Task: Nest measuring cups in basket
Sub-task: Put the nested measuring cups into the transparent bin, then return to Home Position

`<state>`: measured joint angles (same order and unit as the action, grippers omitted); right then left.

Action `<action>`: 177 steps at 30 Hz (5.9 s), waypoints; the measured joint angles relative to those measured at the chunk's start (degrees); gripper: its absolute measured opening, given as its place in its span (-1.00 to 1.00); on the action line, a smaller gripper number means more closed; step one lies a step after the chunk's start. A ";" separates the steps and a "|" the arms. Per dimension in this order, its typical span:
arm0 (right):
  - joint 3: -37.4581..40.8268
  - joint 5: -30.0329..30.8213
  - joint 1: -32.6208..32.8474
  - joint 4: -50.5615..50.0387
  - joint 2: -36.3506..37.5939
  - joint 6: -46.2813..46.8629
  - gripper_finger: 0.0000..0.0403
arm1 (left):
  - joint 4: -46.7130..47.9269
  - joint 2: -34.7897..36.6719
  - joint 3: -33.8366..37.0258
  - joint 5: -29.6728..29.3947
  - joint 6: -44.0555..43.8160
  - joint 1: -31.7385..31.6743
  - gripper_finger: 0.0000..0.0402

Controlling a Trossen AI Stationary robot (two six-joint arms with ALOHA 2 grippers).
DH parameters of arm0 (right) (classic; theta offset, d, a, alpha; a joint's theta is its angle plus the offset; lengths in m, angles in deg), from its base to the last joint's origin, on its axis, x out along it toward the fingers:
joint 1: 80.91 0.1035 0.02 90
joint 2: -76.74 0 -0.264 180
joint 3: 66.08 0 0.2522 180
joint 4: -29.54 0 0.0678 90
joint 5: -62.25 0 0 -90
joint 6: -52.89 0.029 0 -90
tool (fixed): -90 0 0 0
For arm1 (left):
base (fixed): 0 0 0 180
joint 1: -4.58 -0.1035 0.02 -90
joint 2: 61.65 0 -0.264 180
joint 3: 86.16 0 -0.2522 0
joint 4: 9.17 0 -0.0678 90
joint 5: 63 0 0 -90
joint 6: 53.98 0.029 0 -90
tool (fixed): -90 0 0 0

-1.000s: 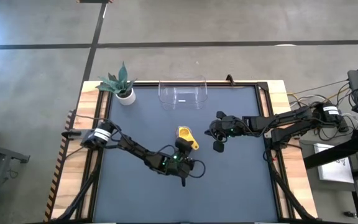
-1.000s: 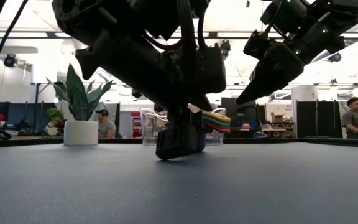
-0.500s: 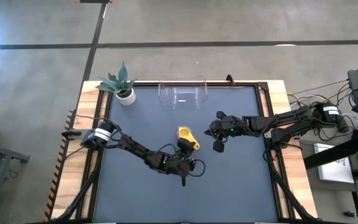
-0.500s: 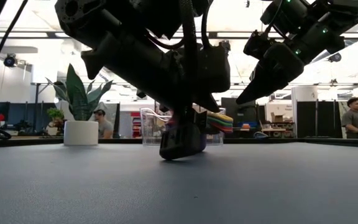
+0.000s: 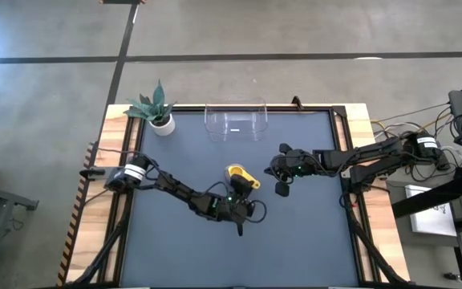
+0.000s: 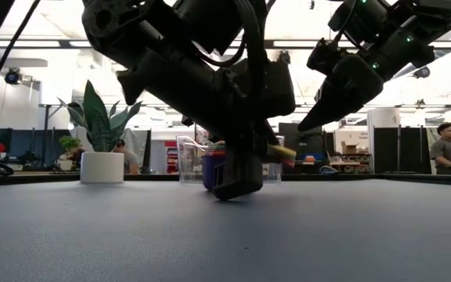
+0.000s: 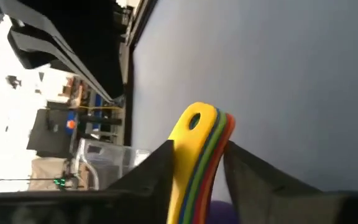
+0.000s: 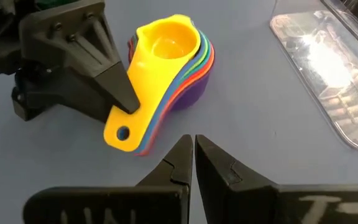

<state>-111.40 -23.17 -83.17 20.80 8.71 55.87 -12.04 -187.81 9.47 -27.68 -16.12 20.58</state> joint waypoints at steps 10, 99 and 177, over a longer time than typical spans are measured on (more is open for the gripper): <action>0.75 -0.02 0.00 0.00 0.00 0.02 -0.96 | -0.84 0.10 0.13 -4.43 1.20 -0.49 -0.95; -40.44 -12.04 -5.77 -32.15 -33.41 -11.56 -0.37 | -27.45 49.41 40.33 -3.56 -21.49 1.52 -0.17; -62.34 -26.55 -35.29 -43.16 -31.65 -25.65 -0.03 | -26.57 59.99 49.10 0.00 -23.57 -0.36 -0.17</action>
<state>-173.74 -49.72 -118.46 -22.36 -22.94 30.23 -38.60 -127.82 58.57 -27.68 -39.70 20.22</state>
